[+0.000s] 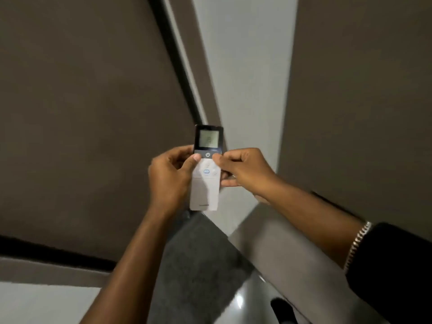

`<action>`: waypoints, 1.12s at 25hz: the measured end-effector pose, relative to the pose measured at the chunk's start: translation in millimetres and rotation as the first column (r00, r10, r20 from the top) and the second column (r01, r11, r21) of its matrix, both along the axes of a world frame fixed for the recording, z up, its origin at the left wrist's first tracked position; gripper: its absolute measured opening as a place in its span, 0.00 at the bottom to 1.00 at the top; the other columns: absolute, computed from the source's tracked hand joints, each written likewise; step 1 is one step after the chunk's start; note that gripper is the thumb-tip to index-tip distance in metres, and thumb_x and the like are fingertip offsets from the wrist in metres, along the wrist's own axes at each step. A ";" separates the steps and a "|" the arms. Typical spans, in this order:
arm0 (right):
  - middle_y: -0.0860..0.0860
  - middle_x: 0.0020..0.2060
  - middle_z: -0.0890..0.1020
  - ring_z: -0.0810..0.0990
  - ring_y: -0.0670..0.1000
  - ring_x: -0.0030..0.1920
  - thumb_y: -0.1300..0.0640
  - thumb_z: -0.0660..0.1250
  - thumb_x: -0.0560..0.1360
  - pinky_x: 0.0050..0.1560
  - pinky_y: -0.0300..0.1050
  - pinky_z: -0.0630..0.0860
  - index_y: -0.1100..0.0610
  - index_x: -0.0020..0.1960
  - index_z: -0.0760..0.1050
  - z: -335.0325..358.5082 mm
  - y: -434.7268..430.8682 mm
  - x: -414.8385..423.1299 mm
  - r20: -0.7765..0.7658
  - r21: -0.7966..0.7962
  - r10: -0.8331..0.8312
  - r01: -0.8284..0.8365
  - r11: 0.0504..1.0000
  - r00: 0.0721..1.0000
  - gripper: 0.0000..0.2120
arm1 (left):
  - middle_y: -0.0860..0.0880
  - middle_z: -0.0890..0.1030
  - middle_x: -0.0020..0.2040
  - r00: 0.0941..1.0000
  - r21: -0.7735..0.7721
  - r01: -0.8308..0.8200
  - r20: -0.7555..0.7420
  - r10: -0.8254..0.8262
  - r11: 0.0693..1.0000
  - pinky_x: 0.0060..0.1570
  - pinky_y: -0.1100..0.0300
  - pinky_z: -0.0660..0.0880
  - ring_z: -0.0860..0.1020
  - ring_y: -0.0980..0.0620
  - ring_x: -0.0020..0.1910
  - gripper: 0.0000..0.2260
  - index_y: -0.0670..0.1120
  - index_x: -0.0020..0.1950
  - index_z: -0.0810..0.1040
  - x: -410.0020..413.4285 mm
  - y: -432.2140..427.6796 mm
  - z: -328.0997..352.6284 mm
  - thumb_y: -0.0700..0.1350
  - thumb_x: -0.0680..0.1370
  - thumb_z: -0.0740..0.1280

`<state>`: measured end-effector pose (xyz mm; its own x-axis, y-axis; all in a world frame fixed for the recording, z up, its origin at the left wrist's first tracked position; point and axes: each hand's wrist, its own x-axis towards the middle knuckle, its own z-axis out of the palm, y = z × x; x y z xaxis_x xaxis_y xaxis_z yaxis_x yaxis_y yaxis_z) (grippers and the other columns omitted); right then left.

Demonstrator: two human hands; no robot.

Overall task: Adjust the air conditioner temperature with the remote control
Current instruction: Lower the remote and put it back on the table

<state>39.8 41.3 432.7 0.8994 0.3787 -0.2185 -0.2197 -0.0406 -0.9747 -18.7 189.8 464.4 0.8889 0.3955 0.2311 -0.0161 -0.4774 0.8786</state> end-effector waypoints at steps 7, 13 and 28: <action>0.59 0.47 0.86 0.86 0.50 0.39 0.55 0.70 0.75 0.38 0.40 0.84 0.62 0.47 0.82 -228.9 -110.2 -1.9 -0.363 -0.258 -0.334 0.250 0.933 0.870 0.10 | 0.54 0.83 0.42 0.928 -0.141 0.117 -0.338 -0.158 0.983 0.43 0.63 0.77 0.81 0.59 0.40 0.06 0.46 0.49 0.83 46.2 -112.4 -254.0 0.42 0.73 0.69; 0.59 0.42 0.85 0.84 0.46 0.31 0.55 0.71 0.74 0.30 0.37 0.80 0.61 0.45 0.82 -397.8 -179.5 -20.1 -0.456 -0.442 -0.537 0.343 0.829 0.710 0.09 | 0.56 0.82 0.40 0.790 -0.221 0.180 -0.548 -0.275 0.959 0.35 0.71 0.75 0.80 0.63 0.34 0.11 0.48 0.48 0.84 54.2 -193.7 -437.1 0.36 0.73 0.66; 0.57 0.30 0.86 0.86 0.55 0.30 0.52 0.78 0.66 0.36 0.55 0.85 0.59 0.30 0.82 -520.1 -208.0 -30.0 -0.241 -0.710 -0.756 0.421 0.565 0.608 0.13 | 0.44 0.85 0.38 0.762 0.025 0.378 -0.577 -0.295 0.926 0.46 0.62 0.76 0.82 0.48 0.39 0.09 0.42 0.37 0.82 55.3 -248.6 -546.3 0.32 0.70 0.64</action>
<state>9.8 -166.7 -87.4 0.5596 -0.5387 -0.6298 -0.8064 -0.1786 -0.5637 36.6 -58.8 -81.8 0.9481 0.0487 -0.3143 0.2701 -0.6450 0.7148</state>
